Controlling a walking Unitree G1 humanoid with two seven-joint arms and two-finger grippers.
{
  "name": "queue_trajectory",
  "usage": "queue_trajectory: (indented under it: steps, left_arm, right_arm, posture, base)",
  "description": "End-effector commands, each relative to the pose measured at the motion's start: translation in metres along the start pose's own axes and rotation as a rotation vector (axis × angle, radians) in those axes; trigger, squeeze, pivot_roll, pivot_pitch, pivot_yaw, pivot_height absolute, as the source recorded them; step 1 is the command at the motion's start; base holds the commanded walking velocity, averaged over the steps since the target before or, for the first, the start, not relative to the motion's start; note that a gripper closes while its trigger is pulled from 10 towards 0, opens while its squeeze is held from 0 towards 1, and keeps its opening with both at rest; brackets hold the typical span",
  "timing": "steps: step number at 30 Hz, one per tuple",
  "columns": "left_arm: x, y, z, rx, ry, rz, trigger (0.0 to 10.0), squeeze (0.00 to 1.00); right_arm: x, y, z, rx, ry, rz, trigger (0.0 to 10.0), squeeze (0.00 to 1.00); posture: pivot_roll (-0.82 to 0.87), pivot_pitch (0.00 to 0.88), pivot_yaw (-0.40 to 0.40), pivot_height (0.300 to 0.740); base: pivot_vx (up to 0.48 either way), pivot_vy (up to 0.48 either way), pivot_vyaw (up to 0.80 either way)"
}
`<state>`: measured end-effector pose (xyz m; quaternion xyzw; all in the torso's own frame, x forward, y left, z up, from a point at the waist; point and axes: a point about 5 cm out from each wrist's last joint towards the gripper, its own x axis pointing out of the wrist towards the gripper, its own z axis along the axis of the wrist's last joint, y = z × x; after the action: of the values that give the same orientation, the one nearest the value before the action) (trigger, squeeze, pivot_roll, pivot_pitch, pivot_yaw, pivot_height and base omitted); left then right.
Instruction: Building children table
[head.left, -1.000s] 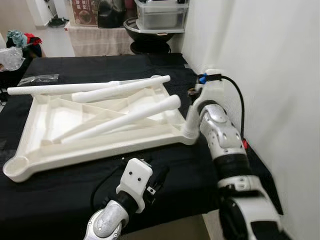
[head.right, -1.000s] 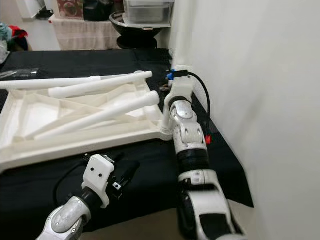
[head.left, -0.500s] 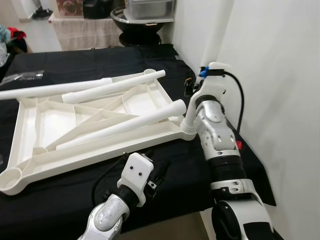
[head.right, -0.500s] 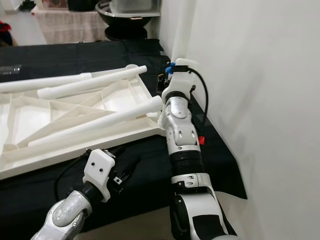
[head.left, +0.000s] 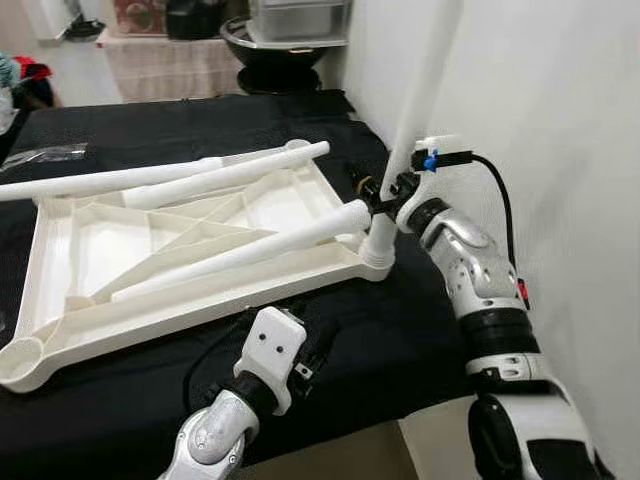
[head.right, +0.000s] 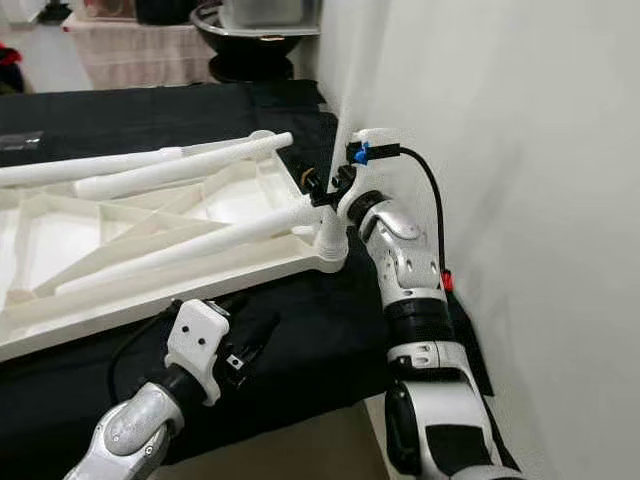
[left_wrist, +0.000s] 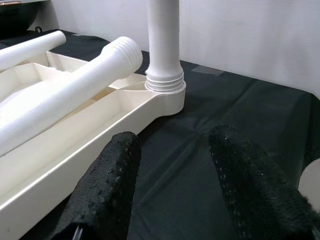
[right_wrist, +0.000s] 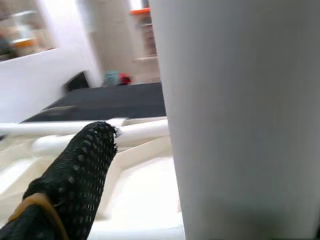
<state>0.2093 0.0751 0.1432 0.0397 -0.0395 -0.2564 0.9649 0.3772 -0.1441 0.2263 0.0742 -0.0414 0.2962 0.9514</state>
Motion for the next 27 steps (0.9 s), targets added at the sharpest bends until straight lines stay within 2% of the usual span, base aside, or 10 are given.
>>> queue_trajectory:
  steps: [1,3,4,6,14,15,16,17,21,27]
  left_arm:
    - [-0.001,-0.001,-0.004,0.001,0.011,-0.004,10.0,0.00]
    - [-0.001,-0.001,-0.003,-0.001,0.006,-0.005,10.0,0.00]
    - [-0.001,-0.001,-0.003,-0.001,0.006,-0.005,10.0,0.00]
    - [-0.002,-0.001,-0.002,-0.001,0.004,-0.002,10.0,0.00]
    - [-0.002,-0.002,-0.003,-0.005,0.005,-0.008,10.0,0.00]
    - [-0.002,-0.002,-0.003,-0.005,0.005,-0.009,10.0,0.00]
    - [-0.002,-0.002,-0.003,-0.005,0.005,-0.009,10.0,0.00]
    - [-0.001,-0.003,-0.002,-0.006,0.002,-0.010,10.0,0.00]
    - [-0.001,-0.003,-0.002,-0.007,-0.001,-0.011,10.0,0.00]
    - [-0.001,-0.003,-0.002,-0.008,-0.002,-0.008,10.0,0.00]
  right_arm:
    - [0.001,0.024,-0.001,0.023,0.027,0.287,10.0,0.00]
    - [-0.015,0.040,-0.004,0.017,0.074,0.572,10.0,0.00]
    - [-0.015,0.040,-0.004,0.017,0.074,0.572,10.0,0.00]
    - [-0.025,0.050,-0.008,0.060,0.106,0.754,10.0,0.00]
    - [-0.014,0.061,-0.006,0.050,0.086,0.811,10.0,0.00]
    - [-0.012,0.064,-0.005,0.046,0.085,0.825,5.7,0.00]
    - [-0.012,0.064,-0.005,0.046,0.085,0.825,5.7,0.00]
    - [-0.009,0.073,-0.006,0.055,0.083,0.855,0.0,0.00]
    - [-0.008,0.076,-0.006,0.062,0.073,0.867,0.0,0.00]
    - [0.003,0.067,-0.006,0.035,0.037,0.689,0.0,0.00]
  posture:
    - [0.04,0.024,-0.076,0.740]
    - [0.05,0.022,-0.083,0.740]
    - [0.05,0.022,-0.083,0.740]
    - [0.05,0.021,-0.084,0.740]
    - [0.04,0.022,-0.084,0.740]
    - [0.04,0.022,-0.084,0.740]
    - [0.04,0.022,-0.084,0.740]
    - [0.04,0.022,-0.085,0.740]
    - [0.04,0.022,-0.085,0.740]
    - [0.04,0.025,-0.085,0.740]
  base:
    - [0.000,0.000,0.00]
    - [0.000,0.000,0.00]
    - [0.000,0.000,0.00]
    - [0.000,0.000,0.00]
    - [0.000,0.000,0.00]
    - [0.000,0.000,0.00]
    - [0.000,0.000,0.00]
    - [0.000,0.000,0.00]
    - [0.000,0.000,0.00]
    - [0.000,0.000,0.00]
